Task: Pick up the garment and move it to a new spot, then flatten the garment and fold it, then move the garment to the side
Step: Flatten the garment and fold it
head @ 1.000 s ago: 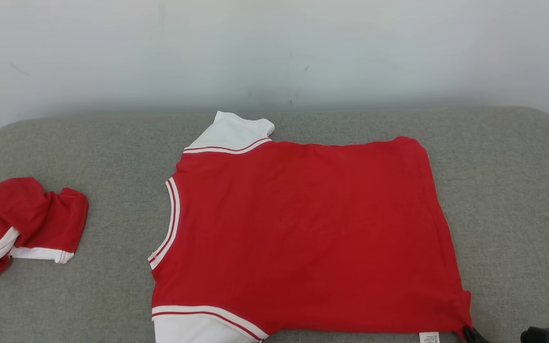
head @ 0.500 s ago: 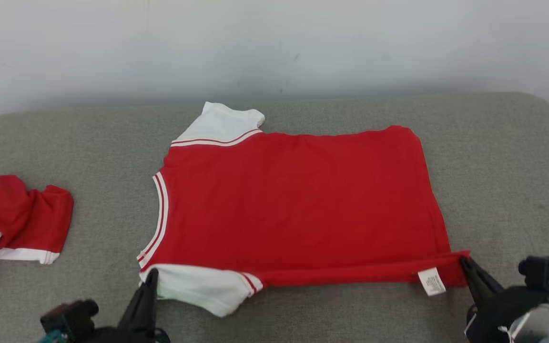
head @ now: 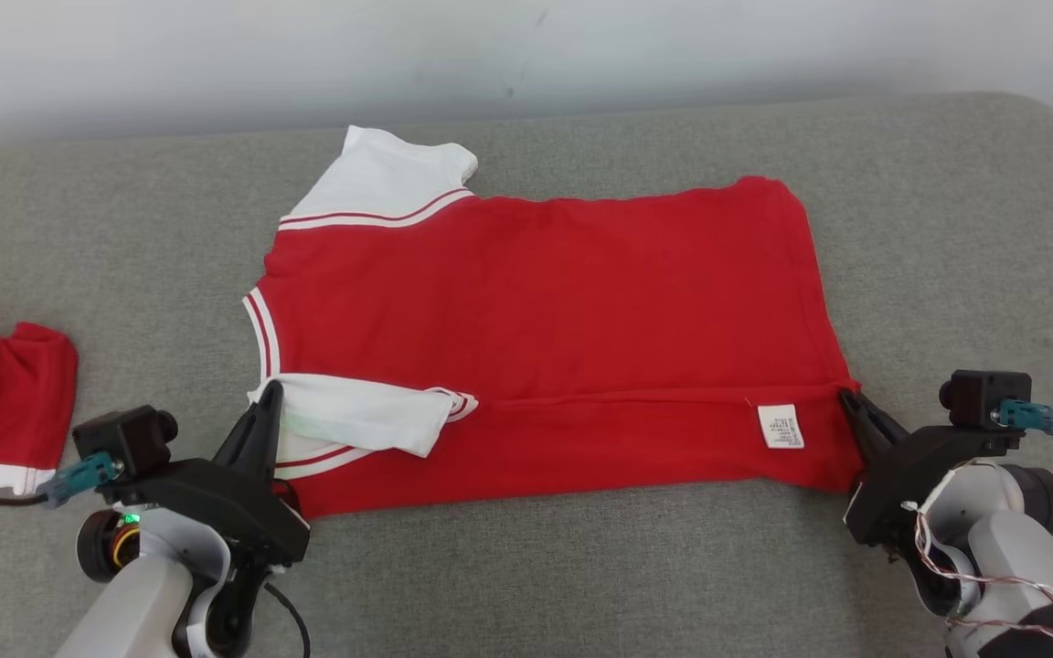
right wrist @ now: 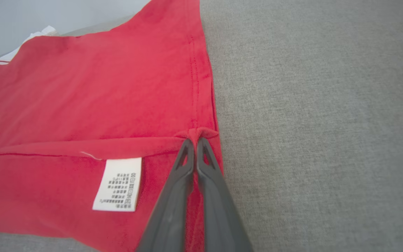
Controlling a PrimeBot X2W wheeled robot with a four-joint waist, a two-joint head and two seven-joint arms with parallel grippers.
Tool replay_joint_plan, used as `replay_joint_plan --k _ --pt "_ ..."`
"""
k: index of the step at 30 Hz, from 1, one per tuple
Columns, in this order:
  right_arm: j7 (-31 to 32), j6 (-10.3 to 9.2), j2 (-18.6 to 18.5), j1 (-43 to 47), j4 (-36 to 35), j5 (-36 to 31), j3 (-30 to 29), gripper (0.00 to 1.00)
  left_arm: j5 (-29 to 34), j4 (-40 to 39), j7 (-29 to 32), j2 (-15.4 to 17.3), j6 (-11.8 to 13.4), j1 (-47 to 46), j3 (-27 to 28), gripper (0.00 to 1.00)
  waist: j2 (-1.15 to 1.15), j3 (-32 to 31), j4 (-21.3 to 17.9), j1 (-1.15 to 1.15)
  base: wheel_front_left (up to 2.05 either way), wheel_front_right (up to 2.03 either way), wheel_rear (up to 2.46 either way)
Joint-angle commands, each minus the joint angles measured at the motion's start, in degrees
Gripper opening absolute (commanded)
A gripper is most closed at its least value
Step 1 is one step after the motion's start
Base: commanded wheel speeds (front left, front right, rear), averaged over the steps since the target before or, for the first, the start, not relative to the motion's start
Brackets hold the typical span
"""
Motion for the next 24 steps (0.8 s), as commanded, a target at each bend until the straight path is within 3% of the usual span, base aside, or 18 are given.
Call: replay_joint_plan --k 1,5,6,7,8,16,24 --pt "-1.24 0.07 0.34 -1.51 1.78 0.57 0.75 0.0 0.82 2.27 -0.71 -0.49 -0.77 -1.59 -0.13 0.0 -0.01 0.58 -0.38 -0.01 0.0 0.0 0.0" --pt "-4.36 0.07 0.72 -3.94 5.83 1.43 2.76 0.0 1.42 7.65 -1.94 -1.34 -2.42 -3.92 -0.8 0.0 -0.01 0.51 -0.53 -0.01 0.0 0.0 0.0" --pt "-5.34 0.07 0.61 -4.21 6.55 1.59 3.14 0.09 1.91 8.45 -2.54 -1.45 -2.69 -4.18 -1.1 0.14 -0.01 0.31 -0.44 -0.01 0.0 0.0 0.0" --pt "-6.54 0.07 0.46 -4.38 7.29 1.76 3.45 0.47 2.29 9.3 -3.37 -1.65 -2.91 -4.31 -1.3 0.46 -0.01 -0.05 -0.3 -0.01 0.0 0.0 0.0" --pt "-7.54 0.07 0.37 -4.47 8.06 2.06 3.87 1.0 2.35 9.99 -4.18 -1.91 -3.15 -4.23 -1.25 1.0 -0.01 -0.42 -0.17 -0.01 0.0 0.0 0.0" --pt "-14.71 0.07 -1.78 -0.22 9.34 3.74 4.61 1.0 3.66 7.77 -9.25 -3.11 -3.14 2.0 -0.39 1.0 -0.01 -4.49 1.18 -0.01 0.0 0.0 0.0" --pt "-14.92 0.07 -3.01 4.85 7.94 3.26 3.7 1.0 3.78 3.6 -9.94 -3.43 -1.34 9.94 0.28 1.0 -0.01 -4.77 1.72 -0.01 0.0 0.0 0.0"
